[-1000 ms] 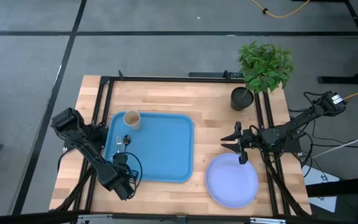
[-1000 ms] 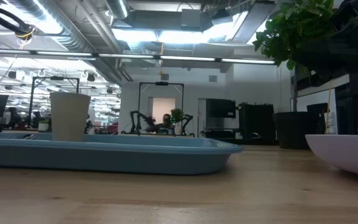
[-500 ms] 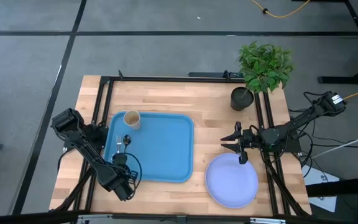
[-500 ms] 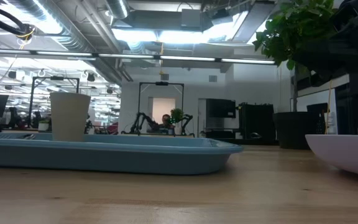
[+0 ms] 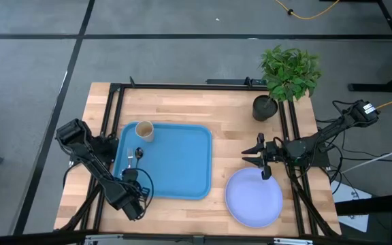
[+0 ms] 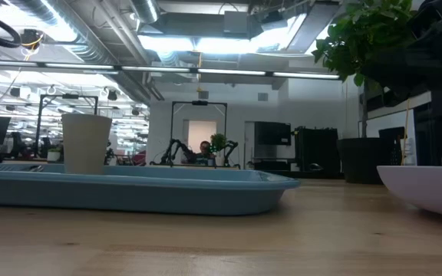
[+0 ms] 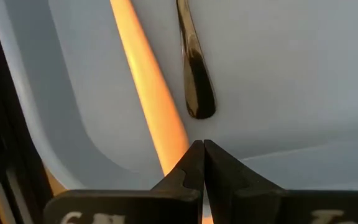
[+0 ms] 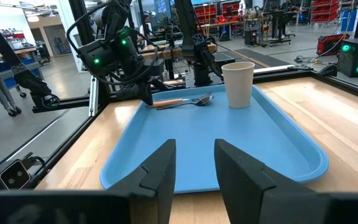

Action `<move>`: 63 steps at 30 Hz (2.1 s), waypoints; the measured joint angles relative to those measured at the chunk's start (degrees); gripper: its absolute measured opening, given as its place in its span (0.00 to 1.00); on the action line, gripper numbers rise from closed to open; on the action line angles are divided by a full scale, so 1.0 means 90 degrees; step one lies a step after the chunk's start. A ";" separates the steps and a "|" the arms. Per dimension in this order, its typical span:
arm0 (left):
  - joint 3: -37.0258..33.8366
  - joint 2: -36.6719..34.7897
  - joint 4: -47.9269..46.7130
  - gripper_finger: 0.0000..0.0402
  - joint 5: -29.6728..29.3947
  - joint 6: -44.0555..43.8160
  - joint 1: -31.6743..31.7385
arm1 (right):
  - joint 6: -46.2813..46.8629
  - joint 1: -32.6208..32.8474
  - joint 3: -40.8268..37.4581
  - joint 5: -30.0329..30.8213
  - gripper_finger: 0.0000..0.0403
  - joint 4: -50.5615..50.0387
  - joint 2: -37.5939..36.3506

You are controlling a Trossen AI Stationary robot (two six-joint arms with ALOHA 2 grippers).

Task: Pick and place plate/cup/fork/spoon on tray
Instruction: Adjust the orange fork, then adjust the blue tray

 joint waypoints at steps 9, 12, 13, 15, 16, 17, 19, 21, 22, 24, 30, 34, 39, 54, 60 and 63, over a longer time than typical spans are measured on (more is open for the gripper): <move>-0.0002 0.0000 -0.0162 0.00 0.0169 0.0019 -0.0019 | 0.0000 -0.0002 0.0001 -0.0001 0.29 -0.0002 0.0000; -0.0002 0.0000 -0.0166 0.00 0.0292 0.0021 -0.0029 | 0.0000 -0.0001 0.0001 0.0001 0.29 0.0000 0.0000; -0.0002 0.0000 -0.0165 0.00 0.0316 0.0016 -0.0029 | 0.0000 -0.0001 0.0001 0.0001 0.29 0.0000 0.0000; -0.0002 0.0000 -0.0170 0.00 0.0344 0.0019 -0.0029 | 0.0000 -0.0001 0.0001 0.0001 0.29 0.0000 -0.0001; -0.0002 0.0000 -0.0173 0.00 0.0343 0.0017 -0.0029 | 0.0000 0.0000 0.0001 -0.0001 0.29 0.0000 0.0000; -0.0002 0.0000 -0.0172 0.00 0.0341 0.0016 -0.0029 | 0.0000 0.0000 0.0001 0.0001 0.29 0.0000 0.0000; -0.0001 0.0000 -0.0173 0.00 0.0234 0.0010 -0.0028 | 0.0000 0.0000 0.0001 0.0001 0.29 -0.0001 -0.0001; 0.0067 0.0000 -0.0191 0.00 -0.0122 0.0008 0.0004 | 0.0000 -0.0002 0.0000 0.0001 0.29 0.0000 0.0000; 0.0138 -0.0007 -0.0234 0.00 -0.0352 0.0019 0.0028 | 0.0000 0.0000 0.0001 0.0001 0.29 0.0000 0.0000; 0.0344 -0.0038 -0.0462 0.00 -0.0720 0.0024 0.0080 | 0.0000 -0.0002 -0.0001 0.0001 0.29 0.0000 0.0000; 0.0850 -0.0061 -0.0522 0.00 -0.1001 0.1144 0.0168 | -0.0001 0.0000 0.0000 0.0001 0.29 0.0059 -0.0001; 0.0788 0.0117 0.1056 0.00 -0.2129 0.2573 0.0227 | -0.0001 -0.0001 0.0001 0.0001 0.29 0.0075 -0.0002; 0.0775 0.0612 0.1870 0.00 -0.2203 0.3897 0.0623 | -0.0007 0.0000 -0.0001 0.0003 0.29 0.0082 -0.0002; 0.0770 0.0767 0.2687 0.00 -0.1700 0.5362 0.1246 | -0.0046 0.0000 0.0001 0.0016 0.29 0.0087 -0.0002; 0.1022 0.0607 0.2652 0.00 -0.2132 0.5653 0.1262 | -0.0049 0.0000 0.0000 0.0016 0.29 0.0068 -0.0002; 0.1431 0.0515 0.2461 0.00 -0.2360 0.6035 0.1258 | -0.0039 0.0000 -0.0001 0.0016 0.29 0.0067 -0.0002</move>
